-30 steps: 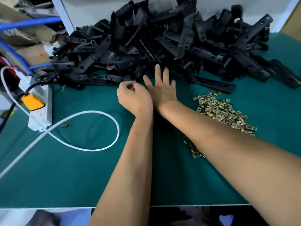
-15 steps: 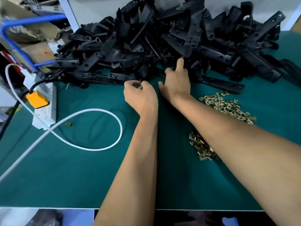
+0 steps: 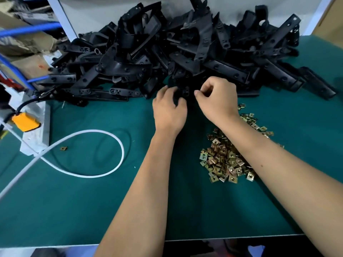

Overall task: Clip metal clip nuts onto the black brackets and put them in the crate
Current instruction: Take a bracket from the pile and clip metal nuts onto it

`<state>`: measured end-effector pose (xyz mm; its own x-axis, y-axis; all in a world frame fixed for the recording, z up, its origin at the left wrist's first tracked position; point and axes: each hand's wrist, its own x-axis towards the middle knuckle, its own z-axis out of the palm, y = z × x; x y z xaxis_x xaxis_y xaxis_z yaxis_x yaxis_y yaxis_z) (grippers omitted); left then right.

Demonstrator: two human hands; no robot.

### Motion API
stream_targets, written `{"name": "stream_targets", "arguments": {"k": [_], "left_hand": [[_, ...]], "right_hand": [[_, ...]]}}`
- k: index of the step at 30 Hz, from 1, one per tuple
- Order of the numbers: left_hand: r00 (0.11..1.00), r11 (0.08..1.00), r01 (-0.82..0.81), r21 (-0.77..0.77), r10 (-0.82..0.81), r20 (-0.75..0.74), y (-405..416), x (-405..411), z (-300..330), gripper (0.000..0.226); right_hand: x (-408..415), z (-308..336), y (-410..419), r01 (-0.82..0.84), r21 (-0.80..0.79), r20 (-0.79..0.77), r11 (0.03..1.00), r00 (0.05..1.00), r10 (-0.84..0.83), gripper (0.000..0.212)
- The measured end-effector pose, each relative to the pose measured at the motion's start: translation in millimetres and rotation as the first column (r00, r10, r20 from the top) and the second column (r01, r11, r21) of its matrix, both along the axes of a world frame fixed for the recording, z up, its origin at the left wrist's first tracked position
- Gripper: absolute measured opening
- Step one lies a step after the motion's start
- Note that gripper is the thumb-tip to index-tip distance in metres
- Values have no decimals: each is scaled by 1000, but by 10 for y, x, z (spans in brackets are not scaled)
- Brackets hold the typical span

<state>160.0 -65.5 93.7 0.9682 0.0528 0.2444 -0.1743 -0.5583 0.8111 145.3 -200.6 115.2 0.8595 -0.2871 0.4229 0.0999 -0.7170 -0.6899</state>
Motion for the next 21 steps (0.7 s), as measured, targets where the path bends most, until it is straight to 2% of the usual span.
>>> {"name": "stream_targets", "arguments": {"k": [2, 5, 8, 10, 12, 14, 17, 19, 21], "left_hand": [[989, 987, 150, 53, -149, -13, -77, -41, -12, 55], [978, 977, 207, 43, -208, 9, -90, -41, -53, 55], [973, 972, 218, 92, -224, 55, -84, -21, -86, 53], [967, 956, 220, 193, -240, 86, -115, -40, -113, 54], [964, 940, 196, 279, -237, 121, -125, -54, -132, 56], [963, 923, 144, 356, -213, 163, -116, -52, -129, 55], [980, 884, 56, 464, -139, 146, -141, -27, -115, 54], [993, 868, 15, 497, -72, 95, -171, -18, -98, 56], [999, 851, -12, 525, -17, 49, -204, -2, -86, 59]], "right_hand": [[25, -3, -82, 20, 35, -10, 999, 1000, -20, 17], [54, 2, -170, 95, 66, 30, 993, 995, -97, 40], [37, 41, -230, 223, -201, 161, 954, 968, -192, 80], [53, 91, -240, 193, -386, 199, 902, 972, -123, 104], [142, 165, -215, 96, -475, 176, 875, 984, -12, 111], [273, 240, -170, -37, -479, 78, 877, 993, 85, 101], [429, 249, -118, -205, -388, -104, 898, 978, 179, 51], [479, 206, -99, -201, -356, -82, 913, 980, 184, 20], [487, 164, -122, -180, -329, -31, 927, 983, 180, 16]]}}
